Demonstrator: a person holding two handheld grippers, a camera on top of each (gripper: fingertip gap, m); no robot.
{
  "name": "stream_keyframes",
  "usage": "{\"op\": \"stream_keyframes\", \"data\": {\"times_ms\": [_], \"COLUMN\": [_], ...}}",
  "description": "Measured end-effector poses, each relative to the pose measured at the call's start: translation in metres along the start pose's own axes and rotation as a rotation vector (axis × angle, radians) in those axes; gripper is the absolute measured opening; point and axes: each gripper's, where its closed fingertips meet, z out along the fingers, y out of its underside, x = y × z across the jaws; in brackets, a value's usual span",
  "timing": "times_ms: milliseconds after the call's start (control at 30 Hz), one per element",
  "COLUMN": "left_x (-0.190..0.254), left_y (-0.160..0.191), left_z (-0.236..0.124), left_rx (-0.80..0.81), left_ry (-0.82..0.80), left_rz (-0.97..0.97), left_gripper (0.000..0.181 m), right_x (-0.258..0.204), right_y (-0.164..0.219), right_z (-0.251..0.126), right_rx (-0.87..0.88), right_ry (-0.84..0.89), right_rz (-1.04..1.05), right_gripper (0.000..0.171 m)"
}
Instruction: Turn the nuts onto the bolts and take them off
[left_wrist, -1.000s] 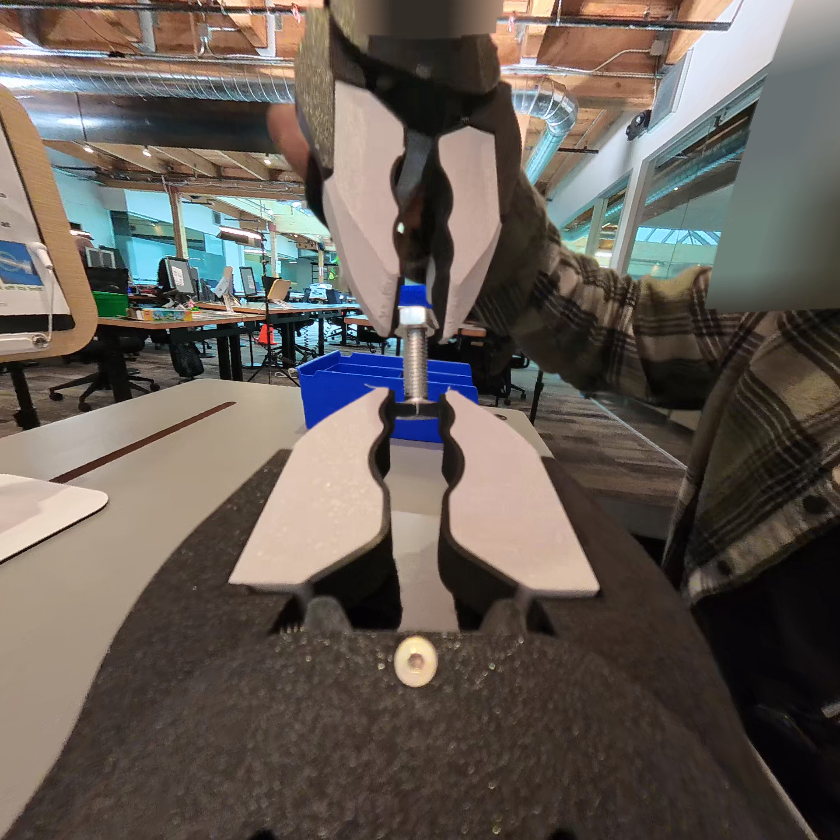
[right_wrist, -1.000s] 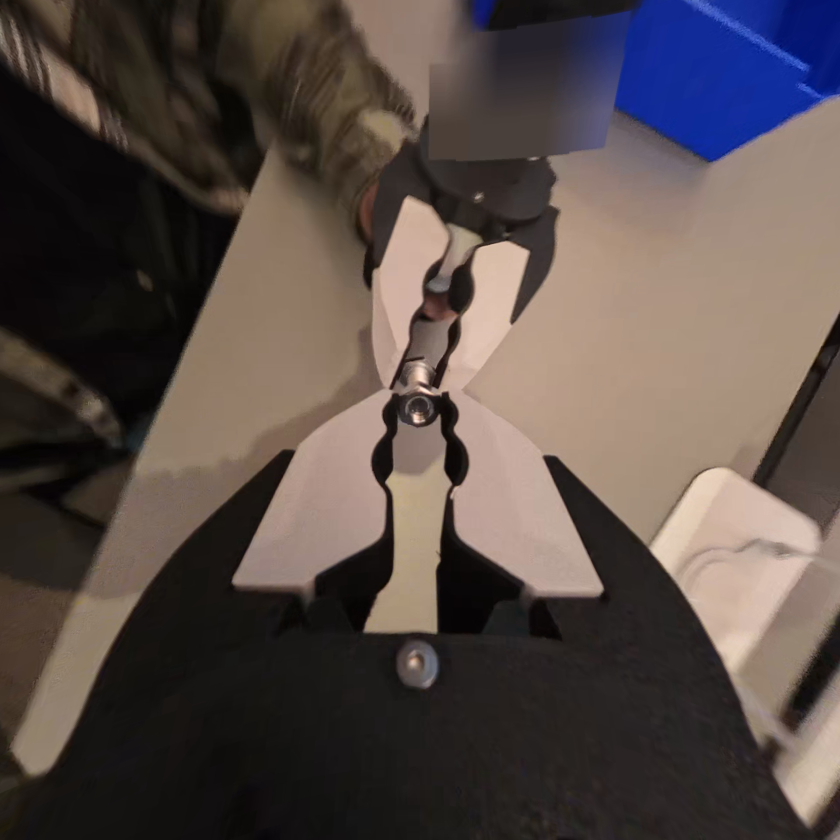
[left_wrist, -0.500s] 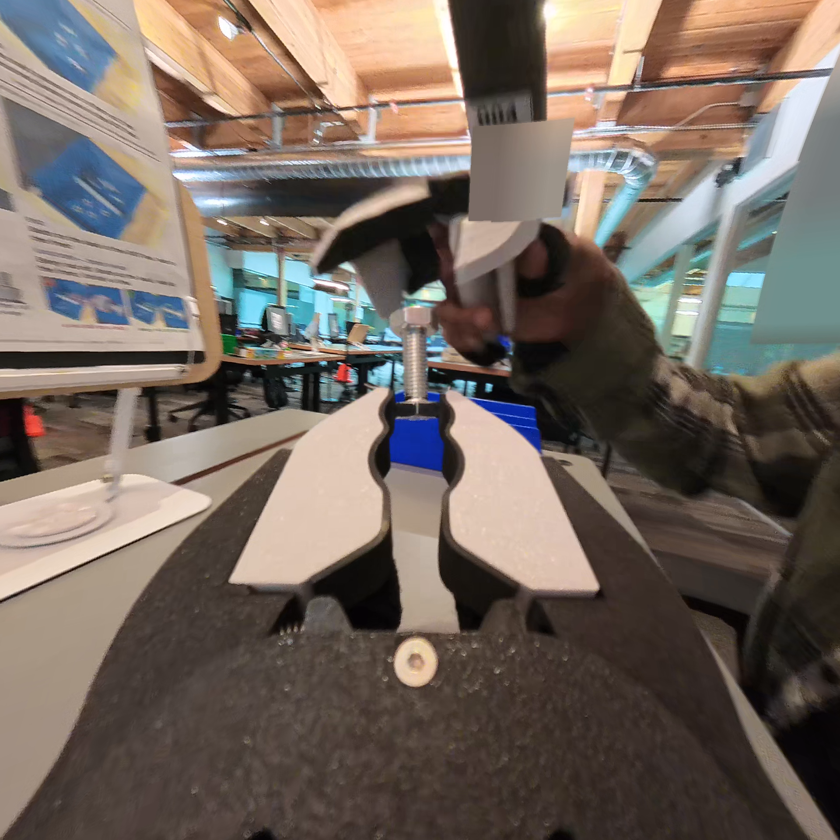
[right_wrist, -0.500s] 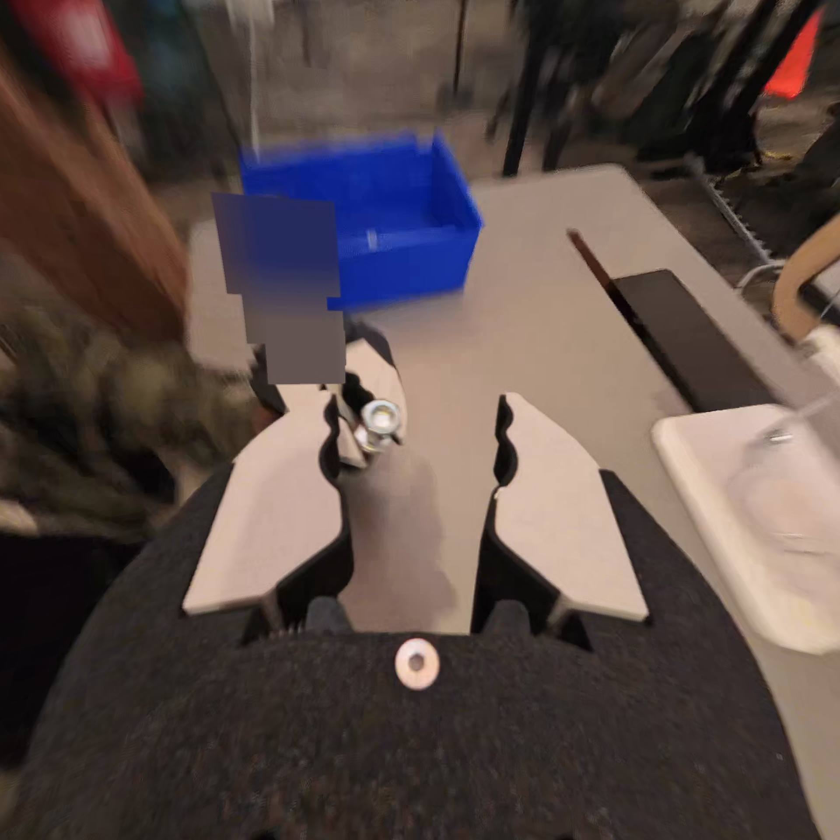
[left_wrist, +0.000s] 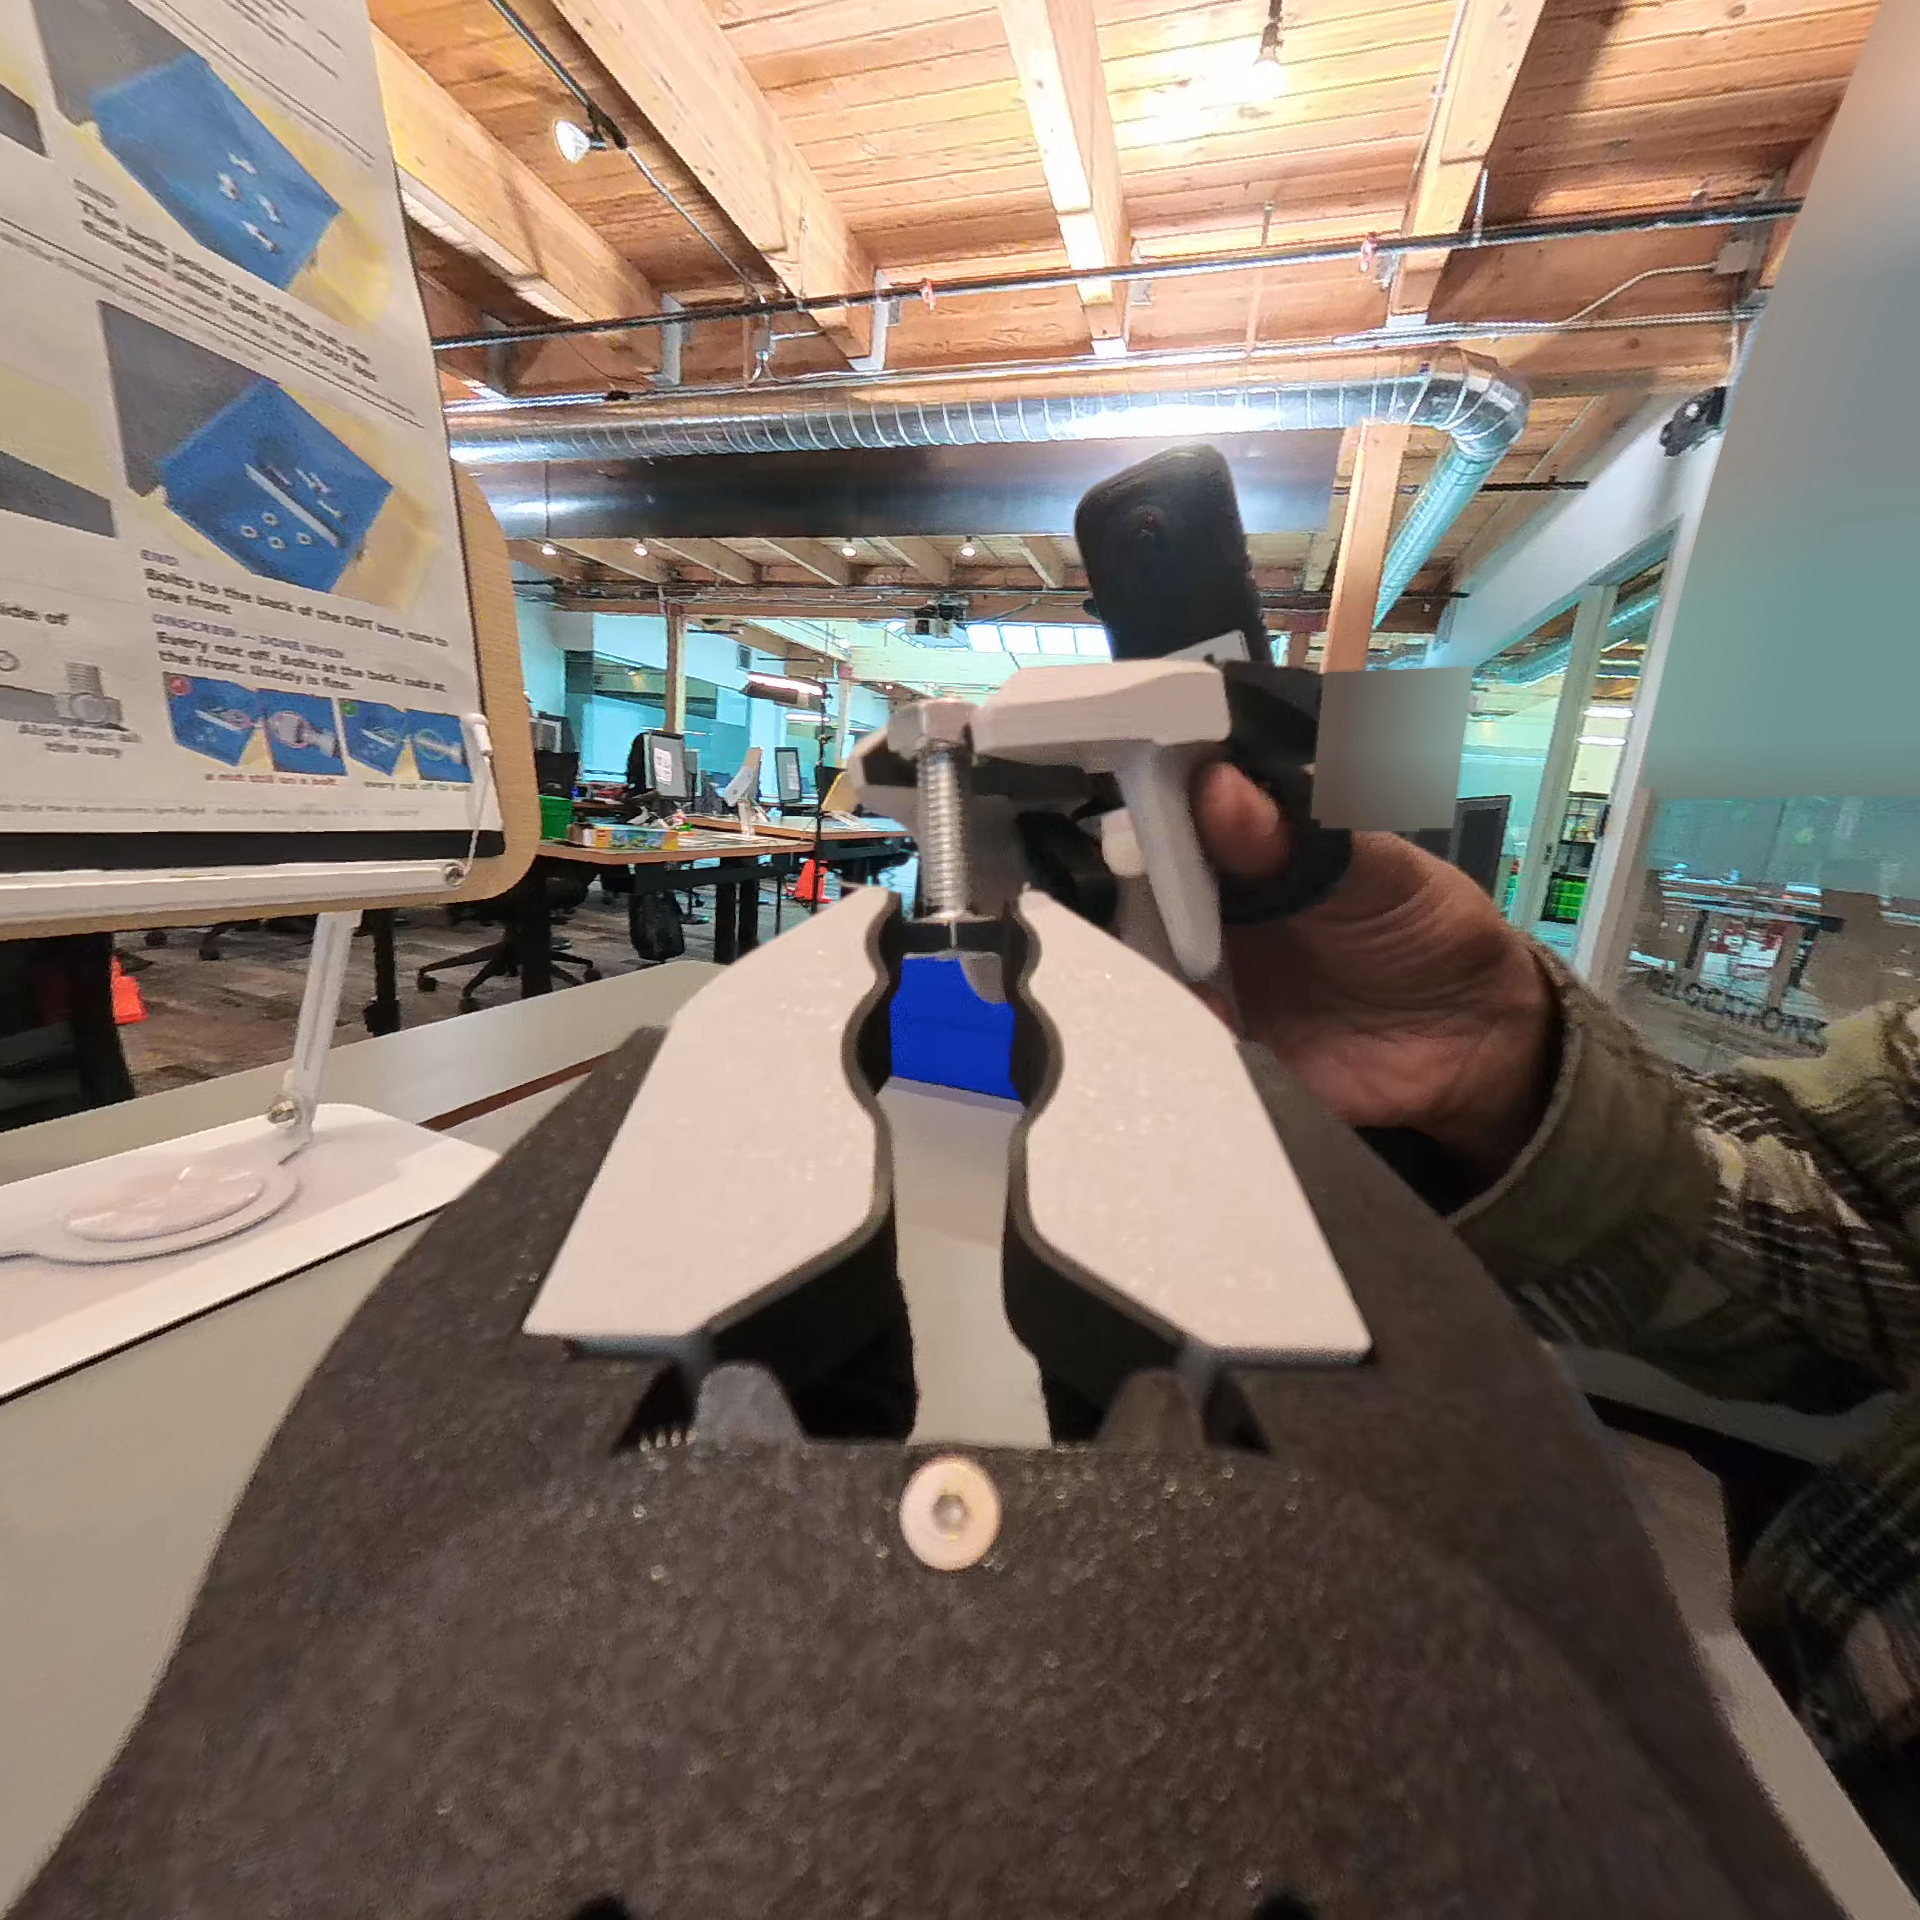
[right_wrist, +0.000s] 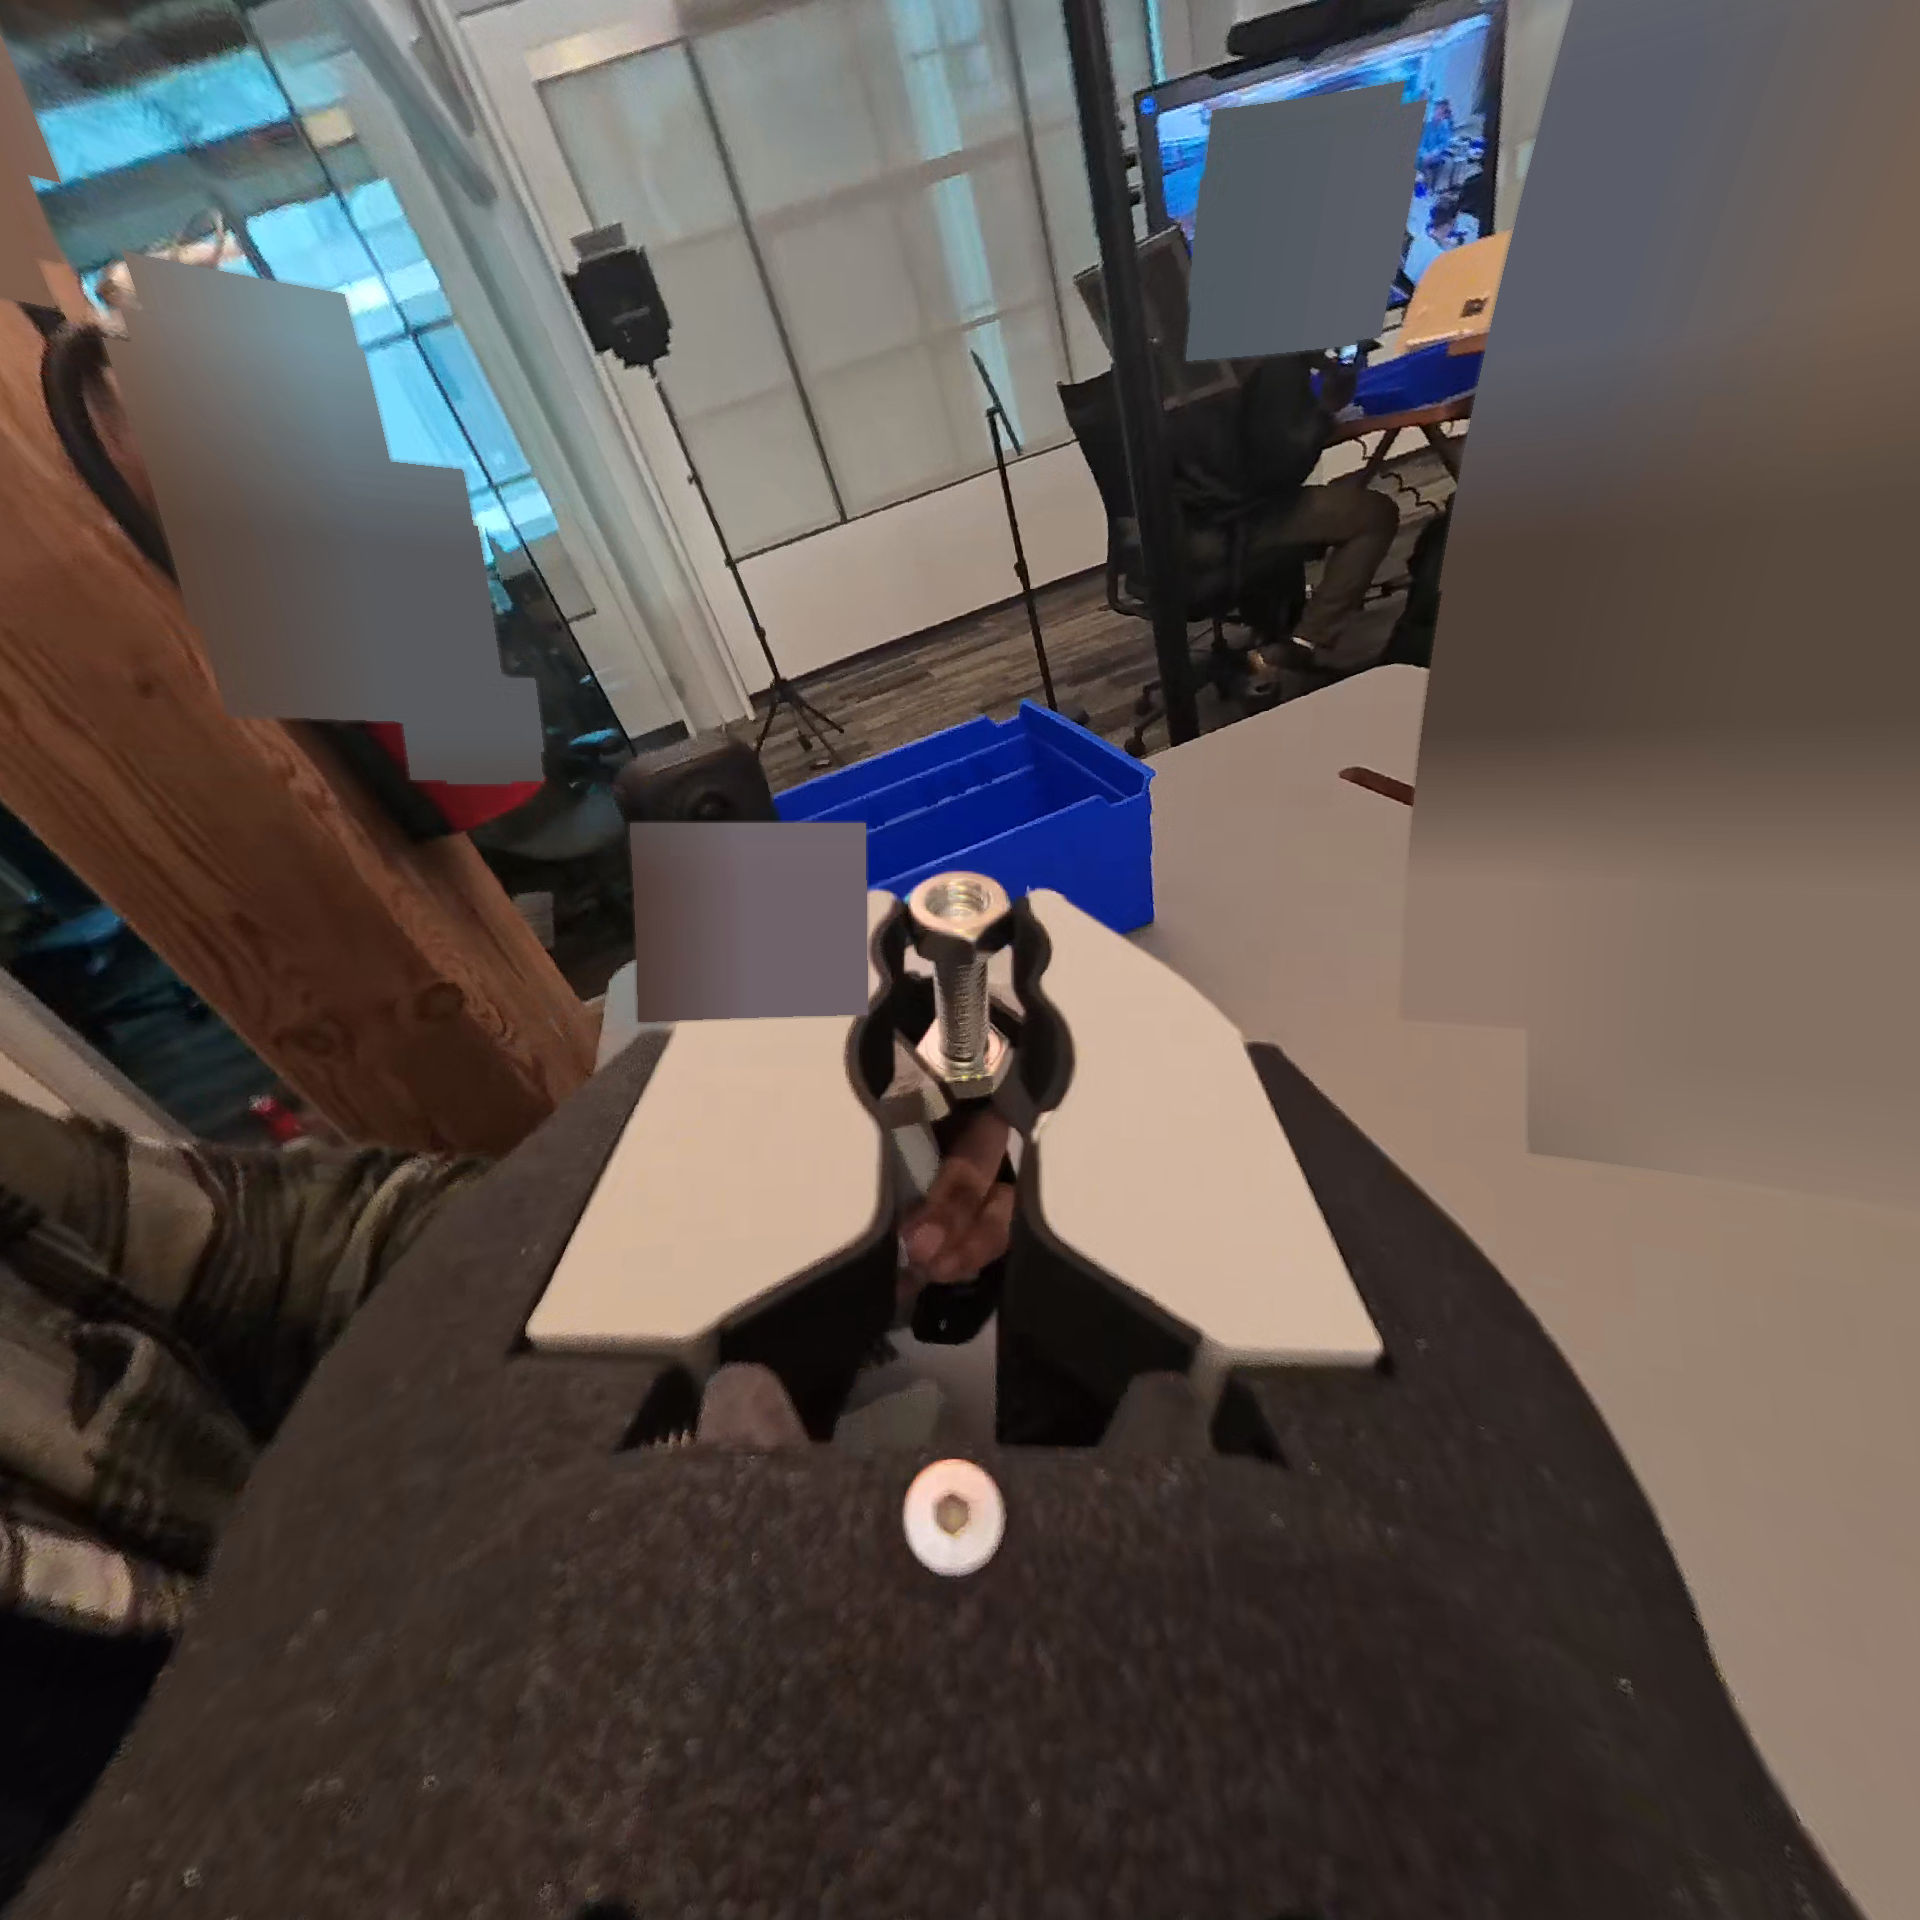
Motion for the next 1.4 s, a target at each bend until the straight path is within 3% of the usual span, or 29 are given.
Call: {"op": "stream_keyframes", "data": {"times_ms": [133,300,533,767,967,1167,1400], "left_x": [0.009,0.03,0.035,0.031,0.029,0.026,0.029], "left_y": [0.0,0.007,0.013,0.007,0.007,0.007,0.007], "left_z": [0.002,0.007,0.01,0.008,0.007,0.007,0.007], "left_rx": [-0.005,-0.037,-0.06,-0.015,-0.013,-0.011,-0.018], "left_ry": [0.081,0.243,0.278,0.268,0.257,0.238,0.246], "left_rz": [-0.035,-0.107,-0.121,-0.152,-0.145,-0.144,-0.13], "left_gripper": [0.018,0.018,0.018,0.018,0.017,0.018,0.018], "right_x": [-0.009,-0.024,-0.025,-0.003,0.013,0.003,0.025], "right_y": [0.002,0.01,0.014,0.003,-0.001,-0.008,-0.014], "right_z": [-0.005,-0.02,-0.029,-0.021,-0.025,-0.022,-0.024], "right_rx": [-0.104,-0.312,-0.391,-0.273,-0.259,-0.191,-0.187], "right_ry": [-0.123,-0.418,-0.648,-0.454,-0.364,-0.34,-0.253], "right_rz": [-0.195,-0.406,-0.429,-0.357,-0.321,-0.271,-0.282], "right_gripper": [0.019,0.018,0.019,0.049,0.047,0.075,0.074]}}
